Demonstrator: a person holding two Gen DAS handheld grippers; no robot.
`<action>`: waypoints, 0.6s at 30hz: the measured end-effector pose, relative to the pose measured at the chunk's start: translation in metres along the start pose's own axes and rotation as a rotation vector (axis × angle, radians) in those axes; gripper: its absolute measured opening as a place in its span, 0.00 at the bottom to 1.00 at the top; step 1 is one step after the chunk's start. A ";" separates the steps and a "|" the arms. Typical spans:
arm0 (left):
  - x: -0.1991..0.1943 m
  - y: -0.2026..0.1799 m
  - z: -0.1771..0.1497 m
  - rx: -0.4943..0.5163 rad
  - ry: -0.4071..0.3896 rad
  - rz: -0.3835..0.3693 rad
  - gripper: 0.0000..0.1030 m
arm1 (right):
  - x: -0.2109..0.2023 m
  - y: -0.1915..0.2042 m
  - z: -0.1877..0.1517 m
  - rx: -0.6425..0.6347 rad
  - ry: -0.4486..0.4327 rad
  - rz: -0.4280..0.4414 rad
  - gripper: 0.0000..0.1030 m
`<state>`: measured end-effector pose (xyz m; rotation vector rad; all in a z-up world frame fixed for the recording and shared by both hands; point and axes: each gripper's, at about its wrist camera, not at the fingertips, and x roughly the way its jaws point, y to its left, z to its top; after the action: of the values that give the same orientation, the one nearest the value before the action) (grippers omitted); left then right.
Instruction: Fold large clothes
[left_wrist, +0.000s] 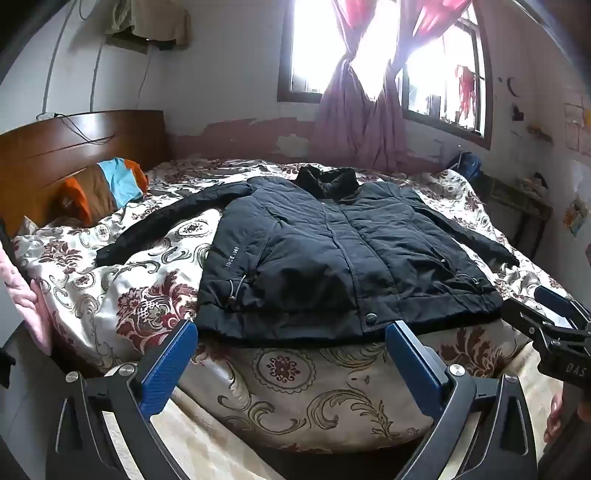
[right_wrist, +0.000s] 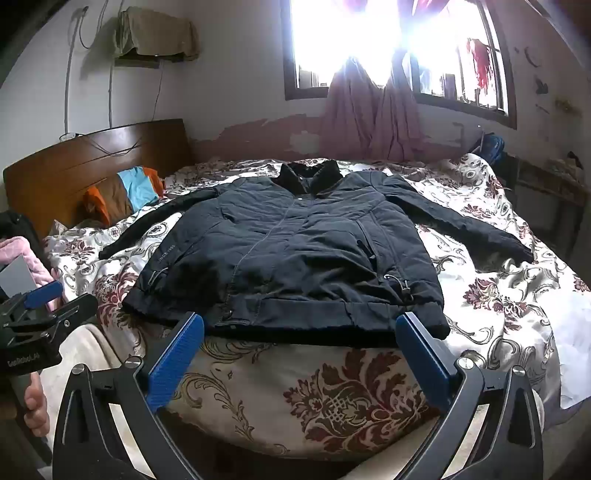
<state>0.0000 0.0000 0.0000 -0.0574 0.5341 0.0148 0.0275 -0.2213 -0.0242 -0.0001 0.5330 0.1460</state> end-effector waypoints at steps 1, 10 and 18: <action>0.000 0.000 0.000 -0.006 -0.001 -0.002 1.00 | 0.000 0.000 0.000 0.000 0.000 0.000 0.99; 0.000 0.000 0.000 -0.002 0.002 -0.001 1.00 | 0.000 -0.001 -0.001 0.001 -0.001 0.001 0.99; 0.000 0.000 0.000 -0.003 0.001 -0.001 1.00 | 0.001 0.000 0.000 0.001 0.000 0.001 0.99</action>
<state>0.0000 0.0001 0.0000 -0.0602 0.5353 0.0144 0.0279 -0.2215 -0.0250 0.0015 0.5335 0.1464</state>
